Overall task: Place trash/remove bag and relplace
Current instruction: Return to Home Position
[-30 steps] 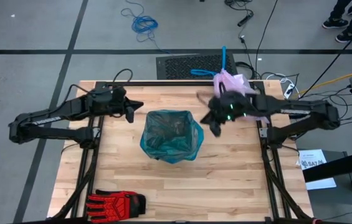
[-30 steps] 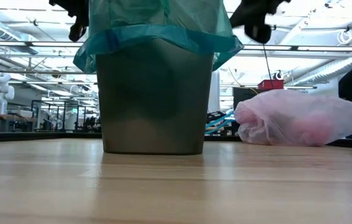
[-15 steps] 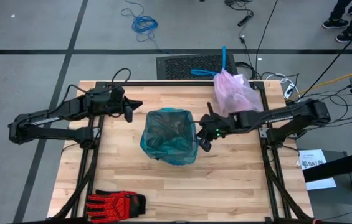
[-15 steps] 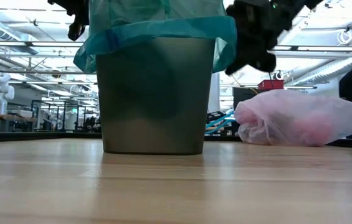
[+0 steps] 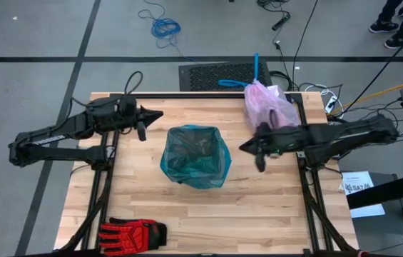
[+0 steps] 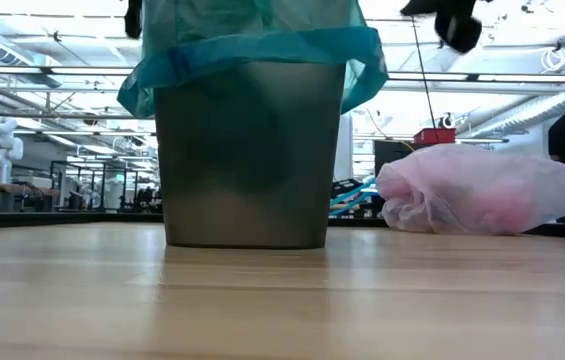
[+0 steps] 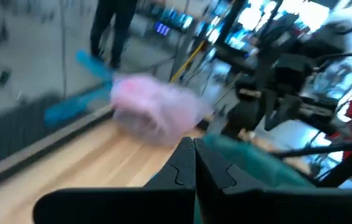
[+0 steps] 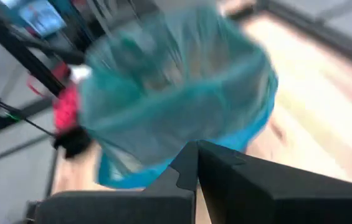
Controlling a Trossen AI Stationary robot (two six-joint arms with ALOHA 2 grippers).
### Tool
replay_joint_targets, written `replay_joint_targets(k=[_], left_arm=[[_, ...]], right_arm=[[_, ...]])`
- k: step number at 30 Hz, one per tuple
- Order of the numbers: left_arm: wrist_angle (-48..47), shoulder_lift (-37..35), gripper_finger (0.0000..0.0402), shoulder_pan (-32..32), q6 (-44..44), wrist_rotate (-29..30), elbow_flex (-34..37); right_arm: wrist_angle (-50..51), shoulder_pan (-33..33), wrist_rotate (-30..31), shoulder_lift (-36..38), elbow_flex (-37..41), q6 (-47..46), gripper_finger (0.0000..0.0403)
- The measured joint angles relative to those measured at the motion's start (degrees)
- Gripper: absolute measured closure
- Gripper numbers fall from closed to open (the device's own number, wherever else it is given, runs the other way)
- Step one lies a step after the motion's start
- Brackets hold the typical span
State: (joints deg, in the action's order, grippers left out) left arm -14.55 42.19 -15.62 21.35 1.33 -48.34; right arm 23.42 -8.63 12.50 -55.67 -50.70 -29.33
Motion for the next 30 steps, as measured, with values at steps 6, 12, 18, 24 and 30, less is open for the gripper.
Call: replay_joint_targets(k=[6,12,18,24,30], left_arm=[[8.93,-0.01,0.0402,-1.34,-8.06,-1.12,0.0],[10.93,3.17,0.0402,-6.63,-16.74,-8.28,-0.04],[1.96,-4.4,0.0402,-7.78,-20.32,-6.61,3.88],[2.01,-23.1,0.0402,-7.78,-15.95,-2.59,17.6],[7.82,-32.18,0.0402,-6.89,-12.79,-2.83,30.99]], right_arm=[[-3.5,1.24,1.16,11.02,-0.04,10.83,0.0403],[-0.09,9.51,-6.3,17.06,3.93,17.84,0.0403],[-2.92,14.79,-12.46,33.19,14.81,18.47,0.0403],[-4.1,17.73,-12.99,49.27,25.31,17.48,0.0403],[-5.78,17.8,-11.75,52.61,33.04,15.56,0.0403]])
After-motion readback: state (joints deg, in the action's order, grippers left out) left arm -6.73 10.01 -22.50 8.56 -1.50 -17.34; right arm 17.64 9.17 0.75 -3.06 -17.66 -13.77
